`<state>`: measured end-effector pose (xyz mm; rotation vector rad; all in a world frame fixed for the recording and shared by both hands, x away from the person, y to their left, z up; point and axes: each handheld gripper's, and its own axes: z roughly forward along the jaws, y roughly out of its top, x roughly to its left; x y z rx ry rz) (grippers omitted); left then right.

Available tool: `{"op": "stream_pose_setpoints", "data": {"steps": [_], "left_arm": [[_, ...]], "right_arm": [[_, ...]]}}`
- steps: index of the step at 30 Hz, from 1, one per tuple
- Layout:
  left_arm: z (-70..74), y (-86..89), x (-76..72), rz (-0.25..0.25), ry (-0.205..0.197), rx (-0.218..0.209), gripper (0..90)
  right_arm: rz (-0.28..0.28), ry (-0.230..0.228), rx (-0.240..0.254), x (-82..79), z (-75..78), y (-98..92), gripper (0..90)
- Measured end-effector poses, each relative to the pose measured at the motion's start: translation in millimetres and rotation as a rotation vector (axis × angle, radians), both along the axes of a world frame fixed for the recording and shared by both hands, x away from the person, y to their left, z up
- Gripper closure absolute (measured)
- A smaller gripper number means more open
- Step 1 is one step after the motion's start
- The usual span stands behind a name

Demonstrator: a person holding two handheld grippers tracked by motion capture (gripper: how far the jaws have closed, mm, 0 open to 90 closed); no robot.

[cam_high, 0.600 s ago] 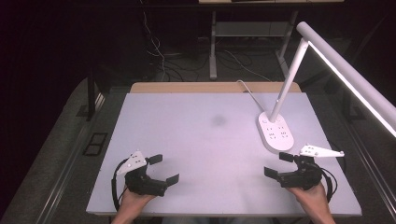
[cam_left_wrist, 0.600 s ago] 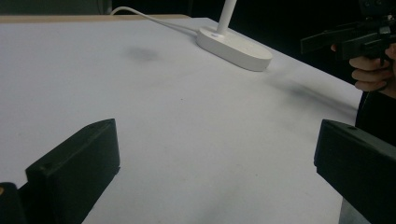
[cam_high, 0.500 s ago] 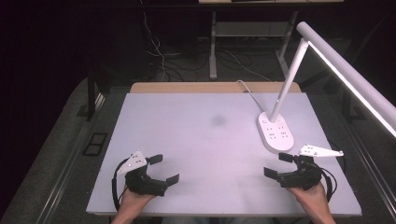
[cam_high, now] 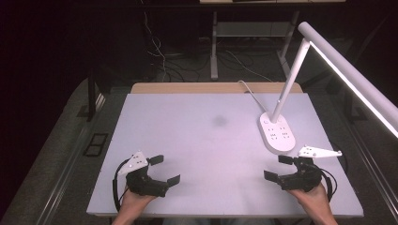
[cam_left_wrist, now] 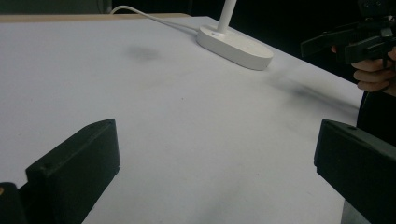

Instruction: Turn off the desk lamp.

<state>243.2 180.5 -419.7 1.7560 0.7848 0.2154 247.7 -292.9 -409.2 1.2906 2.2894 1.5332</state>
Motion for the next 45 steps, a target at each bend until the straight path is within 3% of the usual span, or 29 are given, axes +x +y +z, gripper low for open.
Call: {"op": "stream_pose_setpoints", "data": {"steps": [23,45], "left_arm": [[-2.8,-3.4,5.1,-0.022,0.006,0.022,0.0],[-3.0,-2.3,4.6,-0.016,0.012,0.026,0.0]], "right_arm": [[-0.001,0.024,-0.028,7.7,9.6,-3.5,1.1],[0.006,0.043,-0.073,36.3,27.6,-13.2,1.1]]}}
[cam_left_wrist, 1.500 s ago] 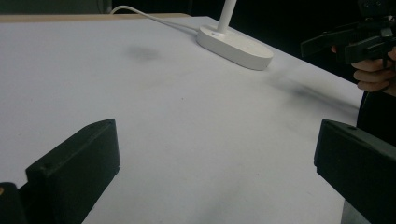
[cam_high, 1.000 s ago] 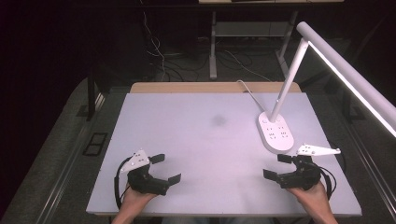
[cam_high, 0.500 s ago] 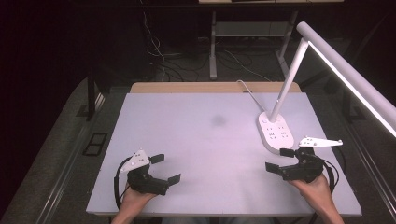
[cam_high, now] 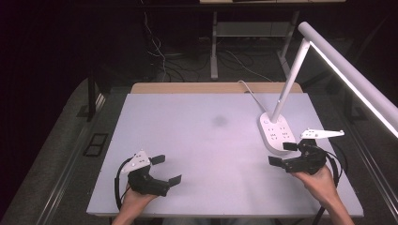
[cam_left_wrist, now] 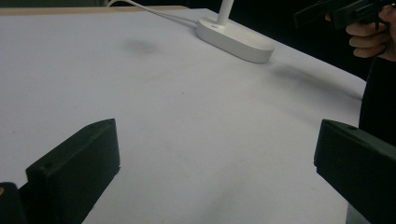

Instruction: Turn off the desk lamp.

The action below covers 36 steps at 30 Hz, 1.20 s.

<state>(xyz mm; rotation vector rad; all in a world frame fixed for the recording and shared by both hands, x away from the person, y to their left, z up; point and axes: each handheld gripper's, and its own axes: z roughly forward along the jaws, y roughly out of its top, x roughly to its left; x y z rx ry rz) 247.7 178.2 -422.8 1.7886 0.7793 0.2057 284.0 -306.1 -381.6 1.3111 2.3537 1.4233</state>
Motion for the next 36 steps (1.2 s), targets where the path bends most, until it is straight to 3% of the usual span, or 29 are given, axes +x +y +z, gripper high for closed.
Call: {"op": "stream_pose_setpoints", "data": {"steps": [20,36], "left_arm": [[-0.6,-1.5,-1.0,-0.008,0.004,-0.002,0.0],[-0.4,0.1,-0.8,-0.002,0.005,-0.007,0.0]], "right_arm": [[0.011,0.002,-0.063,37.0,21.3,-15.4,1.1],[-0.007,0.016,-0.111,64.6,28.9,-27.5,1.1]]}}
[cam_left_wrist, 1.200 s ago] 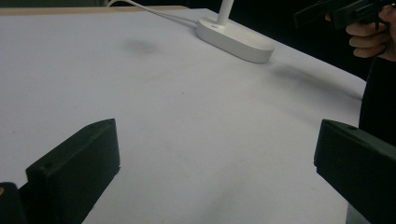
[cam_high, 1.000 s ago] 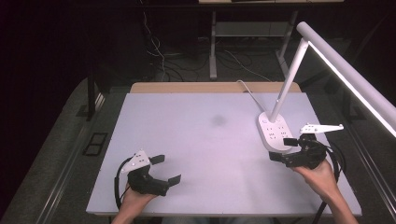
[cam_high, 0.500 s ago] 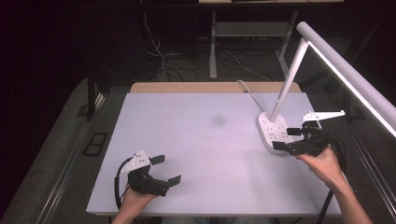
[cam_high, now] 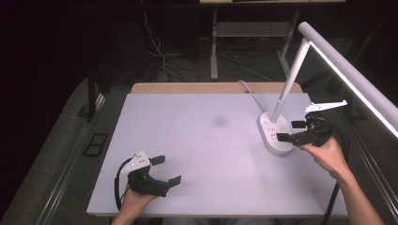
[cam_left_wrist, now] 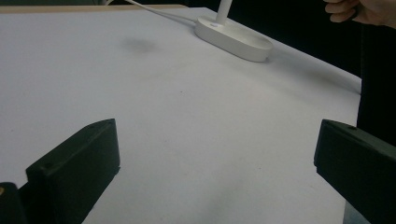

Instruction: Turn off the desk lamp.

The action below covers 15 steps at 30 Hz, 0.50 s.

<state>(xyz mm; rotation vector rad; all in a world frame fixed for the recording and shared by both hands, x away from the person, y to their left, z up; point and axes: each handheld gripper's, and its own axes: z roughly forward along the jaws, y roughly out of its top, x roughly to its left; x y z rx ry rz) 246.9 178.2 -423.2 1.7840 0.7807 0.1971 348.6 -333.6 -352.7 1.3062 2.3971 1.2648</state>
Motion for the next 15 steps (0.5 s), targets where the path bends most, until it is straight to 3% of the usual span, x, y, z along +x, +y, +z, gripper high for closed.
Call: {"op": "stream_pose_setpoints", "data": {"steps": [4,6,8,10,15], "left_arm": [[-0.3,0.0,0.4,-0.002,0.002,0.0,0.0],[-0.6,-0.1,1.1,-0.002,0.003,0.0,0.0],[-0.5,-0.2,1.1,-0.002,0.003,0.0,0.0],[-0.3,0.2,0.7,-0.001,0.0,0.002,0.0],[-0.5,0.9,1.4,0.003,0.004,-0.004,0.0]], "right_arm": [[-0.02,0.013,-0.007,7.8,-1.5,-4.0,1.2],[-0.023,0.018,-0.012,12.1,-3.0,-7.0,7.2],[-0.028,0.012,-0.01,14.3,-3.7,-9.1,7.2],[-0.045,0.015,-0.017,20.3,-5.0,-14.8,15.1],[-0.054,0.011,-0.02,26.3,-5.6,-20.7,19.9]]}}
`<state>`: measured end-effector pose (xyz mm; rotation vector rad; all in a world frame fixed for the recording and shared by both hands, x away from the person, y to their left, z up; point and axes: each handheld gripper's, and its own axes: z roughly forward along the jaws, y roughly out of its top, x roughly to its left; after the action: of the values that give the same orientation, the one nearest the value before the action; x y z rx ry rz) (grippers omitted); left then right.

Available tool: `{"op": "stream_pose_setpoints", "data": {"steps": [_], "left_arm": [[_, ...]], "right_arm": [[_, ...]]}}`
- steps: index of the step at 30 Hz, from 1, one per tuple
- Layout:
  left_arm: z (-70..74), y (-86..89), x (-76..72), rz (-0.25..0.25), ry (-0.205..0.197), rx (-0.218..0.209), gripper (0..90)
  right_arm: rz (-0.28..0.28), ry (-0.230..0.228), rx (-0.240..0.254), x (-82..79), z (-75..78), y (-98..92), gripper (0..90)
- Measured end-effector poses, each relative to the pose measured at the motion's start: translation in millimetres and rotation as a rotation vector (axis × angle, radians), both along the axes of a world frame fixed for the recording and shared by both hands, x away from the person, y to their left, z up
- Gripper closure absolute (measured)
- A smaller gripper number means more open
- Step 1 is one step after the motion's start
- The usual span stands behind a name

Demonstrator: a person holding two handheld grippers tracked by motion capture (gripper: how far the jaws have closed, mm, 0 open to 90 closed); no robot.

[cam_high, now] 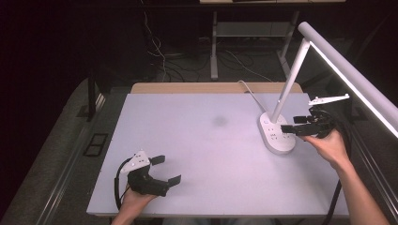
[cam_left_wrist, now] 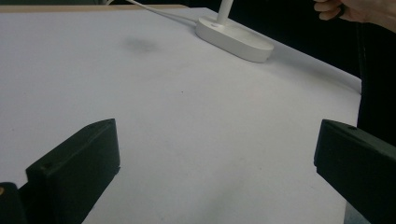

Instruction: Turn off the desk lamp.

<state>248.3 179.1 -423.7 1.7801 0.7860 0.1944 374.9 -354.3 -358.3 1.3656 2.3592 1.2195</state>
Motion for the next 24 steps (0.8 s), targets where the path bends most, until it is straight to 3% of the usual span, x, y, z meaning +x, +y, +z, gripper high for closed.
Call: {"op": "stream_pose_setpoints", "data": {"steps": [4,10,16,24], "left_arm": [[0.1,0.1,0.1,-0.002,-0.002,0.001,0.0],[0.8,2.1,-0.2,0.005,-0.002,-0.006,0.0],[0.8,1.4,-1.2,0.005,0.002,-0.015,0.0],[0.0,-1.6,-1.3,-0.005,0.0,0.003,0.0]], "right_arm": [[0.001,0.003,0.005,7.8,-0.5,-5.8,30.1],[-0.008,0.015,-0.005,16.0,-3.7,-9.0,35.8],[-0.031,0.026,-0.014,27.6,-9.1,-16.4,48.1],[-0.045,0.028,0.017,40.3,-20.1,-20.7,62.0]]}}
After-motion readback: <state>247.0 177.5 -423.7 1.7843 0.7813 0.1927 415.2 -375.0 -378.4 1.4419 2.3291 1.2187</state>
